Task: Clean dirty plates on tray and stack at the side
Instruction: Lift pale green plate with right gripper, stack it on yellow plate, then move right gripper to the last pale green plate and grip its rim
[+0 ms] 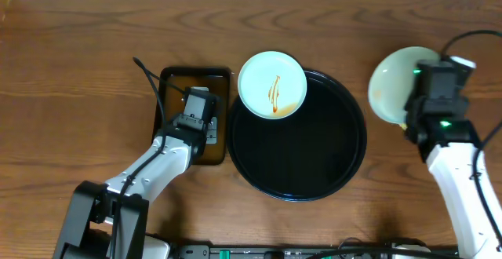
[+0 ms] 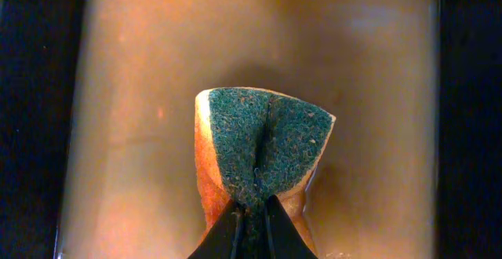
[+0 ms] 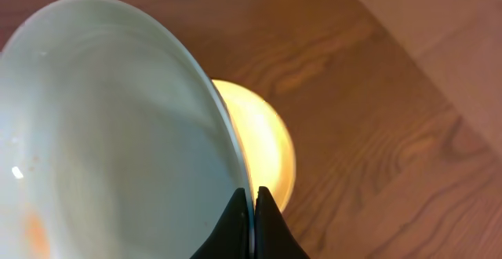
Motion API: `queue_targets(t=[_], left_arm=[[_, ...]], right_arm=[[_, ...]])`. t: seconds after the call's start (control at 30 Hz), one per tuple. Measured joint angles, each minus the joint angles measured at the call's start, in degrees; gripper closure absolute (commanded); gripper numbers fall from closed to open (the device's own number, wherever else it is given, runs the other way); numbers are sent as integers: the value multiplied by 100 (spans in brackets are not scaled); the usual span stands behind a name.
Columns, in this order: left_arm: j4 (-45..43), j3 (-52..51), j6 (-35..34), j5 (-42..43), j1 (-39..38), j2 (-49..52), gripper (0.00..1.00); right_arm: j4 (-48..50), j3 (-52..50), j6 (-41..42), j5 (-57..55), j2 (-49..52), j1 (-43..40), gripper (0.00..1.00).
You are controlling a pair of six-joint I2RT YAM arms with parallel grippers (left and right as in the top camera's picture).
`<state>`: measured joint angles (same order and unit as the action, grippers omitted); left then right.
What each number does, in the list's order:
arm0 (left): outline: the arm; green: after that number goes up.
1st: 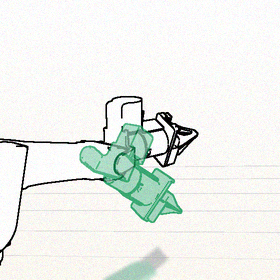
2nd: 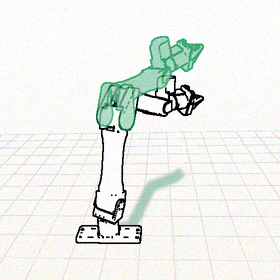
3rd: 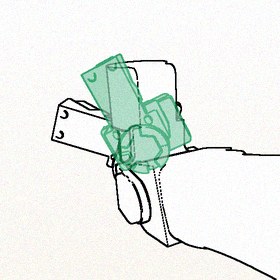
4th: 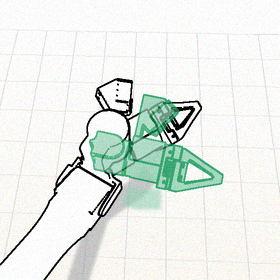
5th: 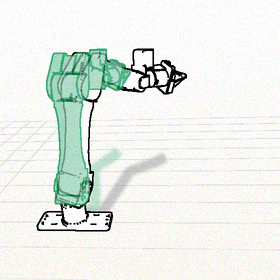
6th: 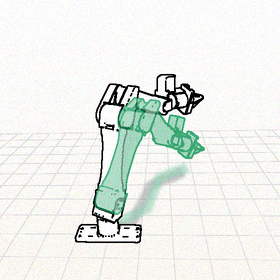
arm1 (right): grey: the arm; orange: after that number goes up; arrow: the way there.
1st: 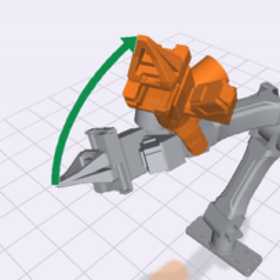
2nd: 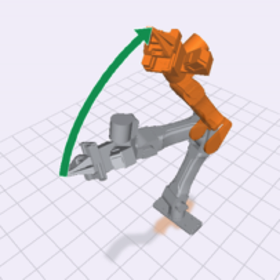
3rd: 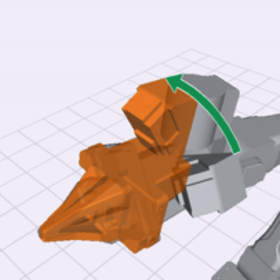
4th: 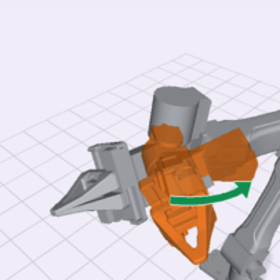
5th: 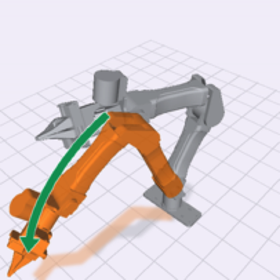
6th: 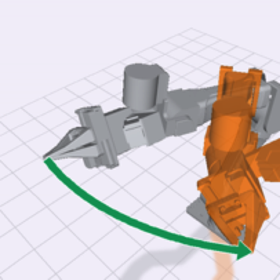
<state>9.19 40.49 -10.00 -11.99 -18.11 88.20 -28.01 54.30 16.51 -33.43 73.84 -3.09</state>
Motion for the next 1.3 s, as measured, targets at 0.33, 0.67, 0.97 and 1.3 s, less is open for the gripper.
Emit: queue_targets(t=[0.33,0.67,0.97,1.3], left_arm=[[52,0,0,0,0,0,93],[63,0,0,0,0,0,93],[63,0,0,0,0,-2,93],[68,0,0,0,0,0,93]], right_arm=[[345,9,136,1165,920,-1628,99],[780,9,0,2225,1231,-1814,46],[938,9,-597,4594,1228,-911,48],[-887,1486,-1423,5101,1624,752,34]])
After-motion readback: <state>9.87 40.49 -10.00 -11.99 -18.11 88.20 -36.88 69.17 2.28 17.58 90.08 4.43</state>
